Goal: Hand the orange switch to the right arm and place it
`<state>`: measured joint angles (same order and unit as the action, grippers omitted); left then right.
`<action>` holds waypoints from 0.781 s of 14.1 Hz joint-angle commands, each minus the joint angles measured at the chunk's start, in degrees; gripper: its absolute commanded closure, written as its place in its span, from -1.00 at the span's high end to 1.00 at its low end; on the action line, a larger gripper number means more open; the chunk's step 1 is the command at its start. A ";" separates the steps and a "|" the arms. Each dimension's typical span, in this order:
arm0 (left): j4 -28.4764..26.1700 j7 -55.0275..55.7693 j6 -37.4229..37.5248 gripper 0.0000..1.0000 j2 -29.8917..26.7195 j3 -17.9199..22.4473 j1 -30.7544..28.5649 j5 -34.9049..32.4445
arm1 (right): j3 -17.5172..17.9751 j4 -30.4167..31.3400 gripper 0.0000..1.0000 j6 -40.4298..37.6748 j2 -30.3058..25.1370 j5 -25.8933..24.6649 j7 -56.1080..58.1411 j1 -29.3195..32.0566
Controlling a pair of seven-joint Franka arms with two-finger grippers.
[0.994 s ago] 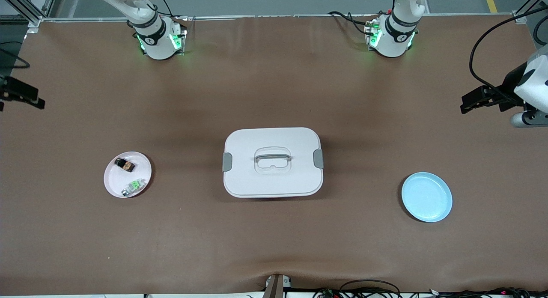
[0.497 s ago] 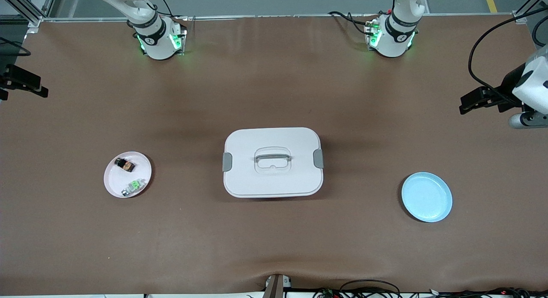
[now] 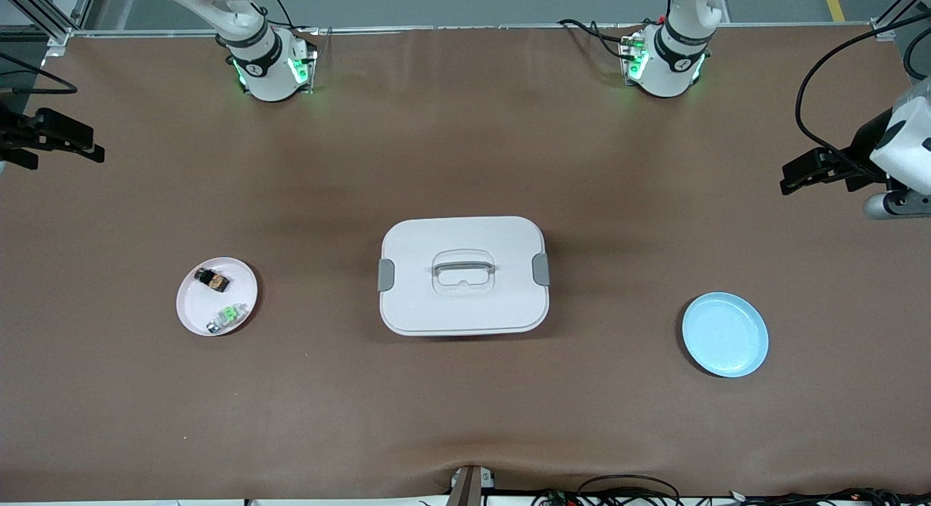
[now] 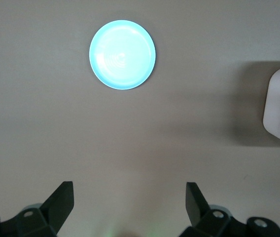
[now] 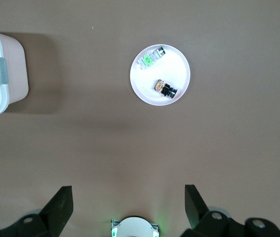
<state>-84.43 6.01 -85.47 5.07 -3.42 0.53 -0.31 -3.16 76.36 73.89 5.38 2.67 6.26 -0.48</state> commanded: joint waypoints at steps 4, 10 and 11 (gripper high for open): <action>1.46 0.23 0.12 1.00 0.64 0.17 0.44 0.31 | -1.24 4.59 1.00 2.31 -3.80 -0.47 0.07 -1.11; 1.46 0.23 0.12 1.00 0.64 0.17 0.43 0.40 | -1.06 7.05 1.00 3.46 -6.34 -2.05 0.16 -1.11; 1.46 0.23 0.12 1.00 0.64 0.08 0.44 0.40 | -0.45 6.96 1.00 3.54 -6.78 -2.93 0.16 -1.11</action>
<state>-84.35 6.01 -85.50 5.08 -3.45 0.62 -0.31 -3.86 80.91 76.34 1.41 1.45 6.29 -0.95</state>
